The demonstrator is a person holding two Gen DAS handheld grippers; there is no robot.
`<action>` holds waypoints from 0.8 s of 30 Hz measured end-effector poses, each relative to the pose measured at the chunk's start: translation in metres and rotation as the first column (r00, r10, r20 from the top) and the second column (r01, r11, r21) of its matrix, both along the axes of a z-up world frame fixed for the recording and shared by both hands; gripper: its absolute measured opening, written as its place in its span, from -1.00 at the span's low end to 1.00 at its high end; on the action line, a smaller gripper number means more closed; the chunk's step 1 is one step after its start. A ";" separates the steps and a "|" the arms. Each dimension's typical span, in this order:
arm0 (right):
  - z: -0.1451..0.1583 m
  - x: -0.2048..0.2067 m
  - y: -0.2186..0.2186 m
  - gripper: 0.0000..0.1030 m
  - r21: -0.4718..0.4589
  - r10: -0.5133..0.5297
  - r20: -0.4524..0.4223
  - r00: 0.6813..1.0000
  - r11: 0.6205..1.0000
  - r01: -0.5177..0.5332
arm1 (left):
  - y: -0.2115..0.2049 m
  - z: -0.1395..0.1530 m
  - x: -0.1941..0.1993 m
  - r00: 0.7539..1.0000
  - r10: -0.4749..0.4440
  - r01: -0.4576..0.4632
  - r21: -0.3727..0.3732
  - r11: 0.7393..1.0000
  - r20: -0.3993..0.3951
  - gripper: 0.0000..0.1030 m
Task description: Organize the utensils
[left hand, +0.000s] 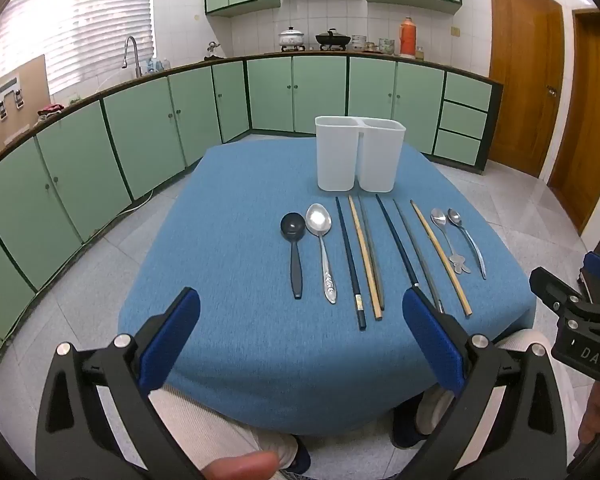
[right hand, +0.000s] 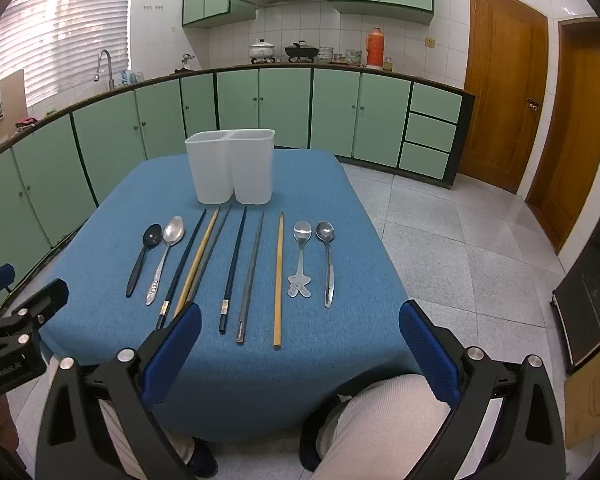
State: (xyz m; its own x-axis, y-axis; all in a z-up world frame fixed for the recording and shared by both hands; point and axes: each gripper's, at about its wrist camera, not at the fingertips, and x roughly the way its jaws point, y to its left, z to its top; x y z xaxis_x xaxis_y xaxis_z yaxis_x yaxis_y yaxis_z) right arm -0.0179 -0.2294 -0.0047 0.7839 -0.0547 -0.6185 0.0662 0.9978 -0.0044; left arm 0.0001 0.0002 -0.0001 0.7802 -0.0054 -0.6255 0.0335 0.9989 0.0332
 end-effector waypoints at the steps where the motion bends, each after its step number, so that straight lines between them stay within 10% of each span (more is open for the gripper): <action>1: 0.000 0.000 0.000 0.88 -0.001 0.000 -0.004 1.000 1.000 0.000 | 0.000 0.000 0.000 1.000 0.001 -0.001 -0.001 1.000 0.000 0.91; 24: 0.000 -0.001 0.000 0.88 -0.003 -0.002 -0.002 1.000 1.000 0.002 | 0.000 -0.001 -0.001 1.000 0.001 -0.001 -0.008 1.000 0.006 0.91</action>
State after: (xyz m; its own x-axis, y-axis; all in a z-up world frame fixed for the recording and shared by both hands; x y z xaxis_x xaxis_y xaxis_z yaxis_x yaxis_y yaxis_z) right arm -0.0184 -0.2298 -0.0046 0.7827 -0.0580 -0.6197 0.0684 0.9976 -0.0070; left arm -0.0014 0.0000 -0.0012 0.7840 -0.0097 -0.6206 0.0325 0.9991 0.0255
